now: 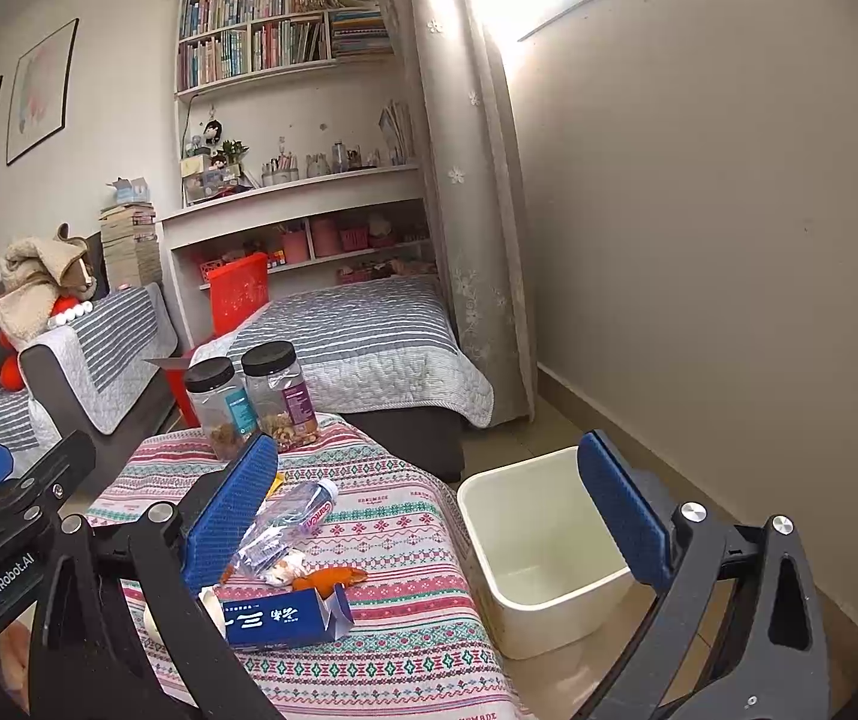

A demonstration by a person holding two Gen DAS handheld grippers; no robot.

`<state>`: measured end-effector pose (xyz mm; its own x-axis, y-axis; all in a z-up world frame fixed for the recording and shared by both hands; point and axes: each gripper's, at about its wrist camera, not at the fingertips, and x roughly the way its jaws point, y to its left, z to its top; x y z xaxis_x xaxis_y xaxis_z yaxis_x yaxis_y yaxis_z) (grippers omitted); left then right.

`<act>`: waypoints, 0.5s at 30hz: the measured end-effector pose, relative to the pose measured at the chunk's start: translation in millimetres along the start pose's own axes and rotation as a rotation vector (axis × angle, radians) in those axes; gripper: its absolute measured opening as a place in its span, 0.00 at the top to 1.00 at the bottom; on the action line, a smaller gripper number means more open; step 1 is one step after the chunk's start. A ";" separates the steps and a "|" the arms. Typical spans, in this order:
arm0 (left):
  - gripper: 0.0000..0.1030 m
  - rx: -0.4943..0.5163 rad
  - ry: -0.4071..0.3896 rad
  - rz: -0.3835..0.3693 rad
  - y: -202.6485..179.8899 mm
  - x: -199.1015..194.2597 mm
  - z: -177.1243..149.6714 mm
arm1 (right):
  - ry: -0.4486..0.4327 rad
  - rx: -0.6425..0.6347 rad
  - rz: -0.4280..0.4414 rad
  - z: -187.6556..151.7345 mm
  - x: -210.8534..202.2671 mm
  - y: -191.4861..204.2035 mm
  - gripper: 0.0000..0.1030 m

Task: Collect trash

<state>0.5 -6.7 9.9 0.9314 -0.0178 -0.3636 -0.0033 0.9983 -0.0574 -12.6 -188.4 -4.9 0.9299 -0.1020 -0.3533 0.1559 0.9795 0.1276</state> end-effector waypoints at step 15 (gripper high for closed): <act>0.07 0.002 -0.003 -0.001 -0.6 0.3 -1.6 | -0.005 0.002 -0.003 -1.3 -3.0 0.2 0.07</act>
<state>0.2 -7.4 8.3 0.9327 -0.0185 -0.3603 -0.0019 0.9984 -0.0561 -15.8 -187.7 -5.0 0.9313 -0.1053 -0.3487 0.1590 0.9788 0.1289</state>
